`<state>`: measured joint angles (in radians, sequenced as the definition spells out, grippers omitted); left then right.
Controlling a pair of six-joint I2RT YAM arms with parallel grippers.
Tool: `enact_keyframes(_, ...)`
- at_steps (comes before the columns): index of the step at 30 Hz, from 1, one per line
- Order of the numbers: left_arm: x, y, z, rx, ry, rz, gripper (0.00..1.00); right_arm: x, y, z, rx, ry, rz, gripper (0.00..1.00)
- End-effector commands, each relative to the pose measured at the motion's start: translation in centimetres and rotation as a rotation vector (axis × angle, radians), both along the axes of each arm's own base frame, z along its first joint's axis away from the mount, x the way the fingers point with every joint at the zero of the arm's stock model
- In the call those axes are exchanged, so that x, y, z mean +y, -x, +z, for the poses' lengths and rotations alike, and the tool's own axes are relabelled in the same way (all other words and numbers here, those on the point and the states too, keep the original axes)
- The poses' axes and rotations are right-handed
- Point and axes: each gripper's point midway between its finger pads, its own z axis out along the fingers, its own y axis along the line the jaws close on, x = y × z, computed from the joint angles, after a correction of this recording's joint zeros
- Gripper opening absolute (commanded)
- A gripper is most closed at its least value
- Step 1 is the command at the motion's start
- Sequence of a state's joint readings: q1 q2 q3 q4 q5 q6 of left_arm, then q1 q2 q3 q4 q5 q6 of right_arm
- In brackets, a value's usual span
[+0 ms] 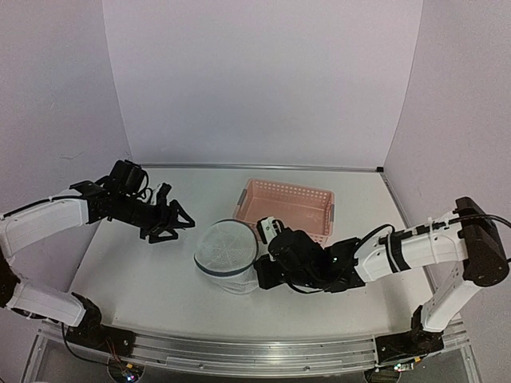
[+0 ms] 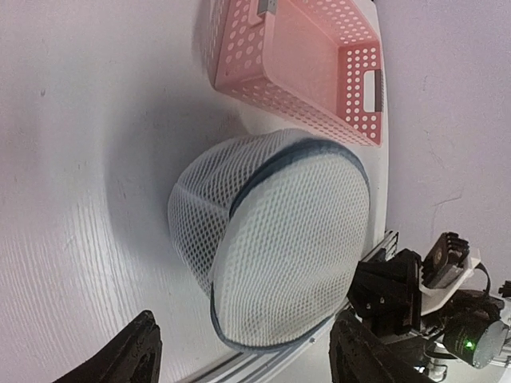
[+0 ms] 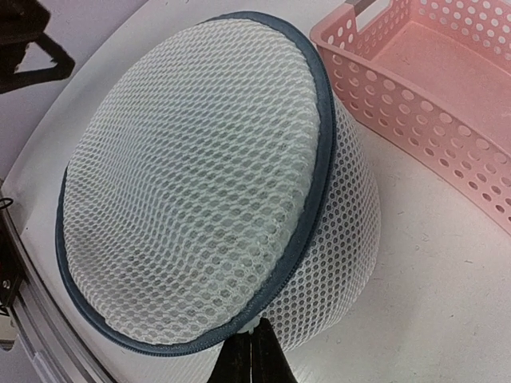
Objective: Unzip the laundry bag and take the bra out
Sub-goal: Adjust the laundry bag at the center of the board, then hold the laundry bag at the center of the board.
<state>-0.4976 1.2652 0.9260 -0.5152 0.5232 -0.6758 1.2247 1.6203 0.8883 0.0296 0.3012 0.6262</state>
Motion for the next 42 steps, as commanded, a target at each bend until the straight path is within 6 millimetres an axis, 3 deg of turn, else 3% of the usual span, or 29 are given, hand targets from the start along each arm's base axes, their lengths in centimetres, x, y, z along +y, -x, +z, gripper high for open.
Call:
enact_keyframes(1,-0.4,2.6,0.9,0.051,0.118,0.003,0.74,1.4,-0.8,1.6,0.003,-0.061,-0.057,0.0)
enact_keyframes(8,-3.5,6.0,1.5,0.102,0.287,-0.04,0.77,3.1,-1.2,1.9,0.033,-0.095,-0.072,0.0)
enact_keyframes(13,-4.7,6.9,1.8,0.158,0.419,0.022,0.79,3.6,-1.7,1.8,0.041,-0.1,-0.105,0.0)
enact_keyframes(24,-5.4,6.5,0.0,0.242,0.472,0.211,0.83,3.8,-2.6,1.6,0.047,-0.117,-0.175,0.0)
enact_keyframes(37,-6.8,6.1,-2.6,0.312,0.479,0.378,0.77,3.2,-3.0,2.1,0.027,-0.132,-0.216,0.0)
enact_keyframes(42,-6.6,5.2,-2.8,0.289,0.496,0.426,0.69,3.0,-2.8,1.9,0.026,-0.134,-0.209,0.0)
